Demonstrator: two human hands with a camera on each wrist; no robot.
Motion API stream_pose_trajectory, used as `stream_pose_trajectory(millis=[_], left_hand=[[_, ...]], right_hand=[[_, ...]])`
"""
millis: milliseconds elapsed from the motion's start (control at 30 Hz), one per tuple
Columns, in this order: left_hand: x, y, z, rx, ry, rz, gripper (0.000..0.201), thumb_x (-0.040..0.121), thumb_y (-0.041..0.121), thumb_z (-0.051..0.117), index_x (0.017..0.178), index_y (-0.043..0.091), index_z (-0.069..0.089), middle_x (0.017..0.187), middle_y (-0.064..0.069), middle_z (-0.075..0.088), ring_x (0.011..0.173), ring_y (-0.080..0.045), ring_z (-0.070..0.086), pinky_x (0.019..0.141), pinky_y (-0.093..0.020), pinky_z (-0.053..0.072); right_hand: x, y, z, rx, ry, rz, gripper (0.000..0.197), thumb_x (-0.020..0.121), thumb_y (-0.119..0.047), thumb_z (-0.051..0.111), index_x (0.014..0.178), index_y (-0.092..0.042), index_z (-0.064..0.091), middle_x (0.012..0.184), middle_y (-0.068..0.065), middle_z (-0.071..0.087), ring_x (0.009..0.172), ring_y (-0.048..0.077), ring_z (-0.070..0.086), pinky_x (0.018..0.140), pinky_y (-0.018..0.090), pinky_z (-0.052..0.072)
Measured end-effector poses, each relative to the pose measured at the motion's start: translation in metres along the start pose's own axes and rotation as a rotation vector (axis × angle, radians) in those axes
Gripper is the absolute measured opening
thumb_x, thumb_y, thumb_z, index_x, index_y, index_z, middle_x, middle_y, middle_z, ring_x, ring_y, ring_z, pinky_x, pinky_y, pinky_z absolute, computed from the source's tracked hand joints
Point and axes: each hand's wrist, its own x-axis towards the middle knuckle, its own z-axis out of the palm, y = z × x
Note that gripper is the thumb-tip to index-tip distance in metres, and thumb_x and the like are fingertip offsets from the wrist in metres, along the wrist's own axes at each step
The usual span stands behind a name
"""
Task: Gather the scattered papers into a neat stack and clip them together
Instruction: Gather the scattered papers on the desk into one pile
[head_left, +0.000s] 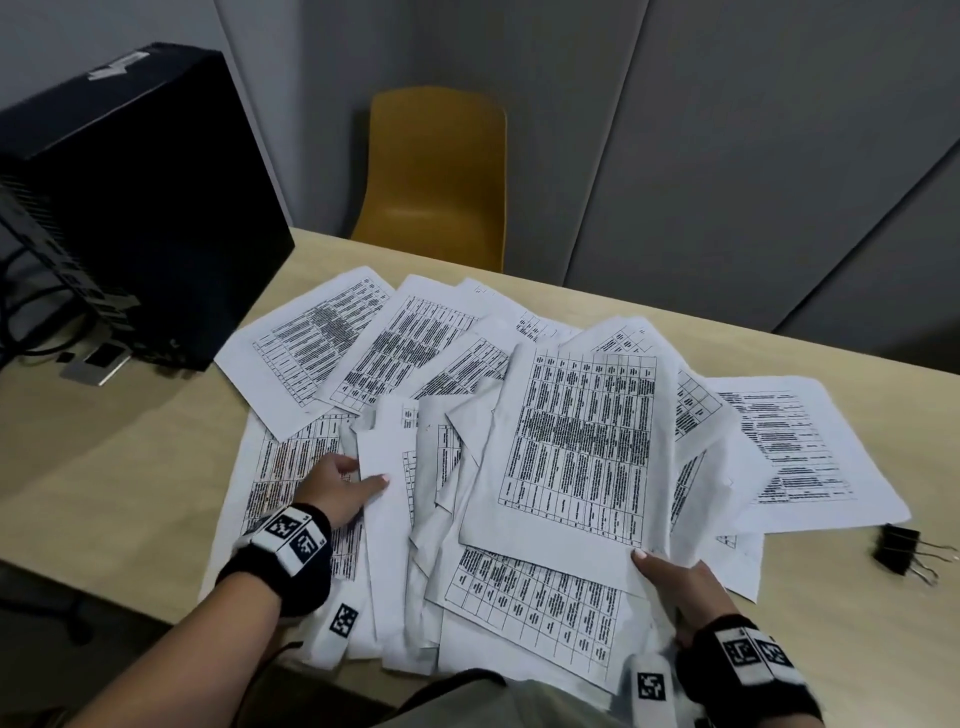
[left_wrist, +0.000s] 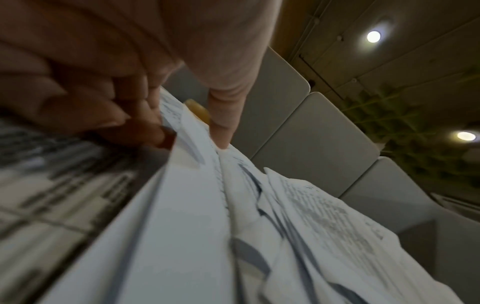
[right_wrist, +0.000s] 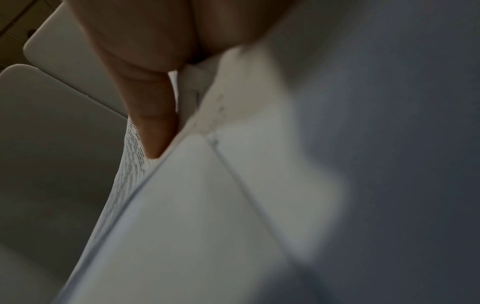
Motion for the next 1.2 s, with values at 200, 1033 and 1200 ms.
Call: stream_pose_trajectory(millis=[200, 1033, 1200], left_hand=[[-0.019, 0.011, 0.021, -0.096, -0.244, 0.031, 0.035, 0.068, 0.024, 0.081, 0.098, 0.011, 0.07, 0.1, -0.008, 0.071, 0.09, -0.021, 0.065, 0.087, -0.029, 0.049], [-0.041, 0.008, 0.063, -0.458, -0.399, 0.007, 0.077, 0.055, 0.04, 0.082, 0.119, 0.006, 0.056, 0.116, -0.013, 0.066, 0.104, -0.028, 0.063, 0.095, -0.048, 0.049], [-0.037, 0.007, 0.029, -0.455, -0.036, -0.029, 0.039, 0.076, -0.001, 0.064, 0.114, 0.003, 0.057, 0.105, -0.018, 0.066, 0.095, -0.034, 0.064, 0.087, -0.042, 0.05]], right_hand=[[0.01, 0.009, -0.004, -0.017, 0.01, 0.074, 0.059, 0.053, -0.032, 0.084, 0.091, 0.009, 0.064, 0.073, 0.027, 0.051, 0.064, 0.039, 0.052, 0.06, 0.045, 0.044], [0.011, 0.016, -0.009, 0.47, -0.288, 0.066, 0.036, 0.071, -0.011, 0.061, 0.105, 0.002, 0.061, 0.071, 0.022, 0.072, 0.056, 0.035, 0.069, 0.054, 0.045, 0.058], [0.01, 0.015, -0.007, 0.412, -0.232, 0.053, 0.039, 0.064, -0.015, 0.074, 0.096, 0.004, 0.064, 0.066, 0.021, 0.07, 0.05, 0.033, 0.067, 0.055, 0.044, 0.058]])
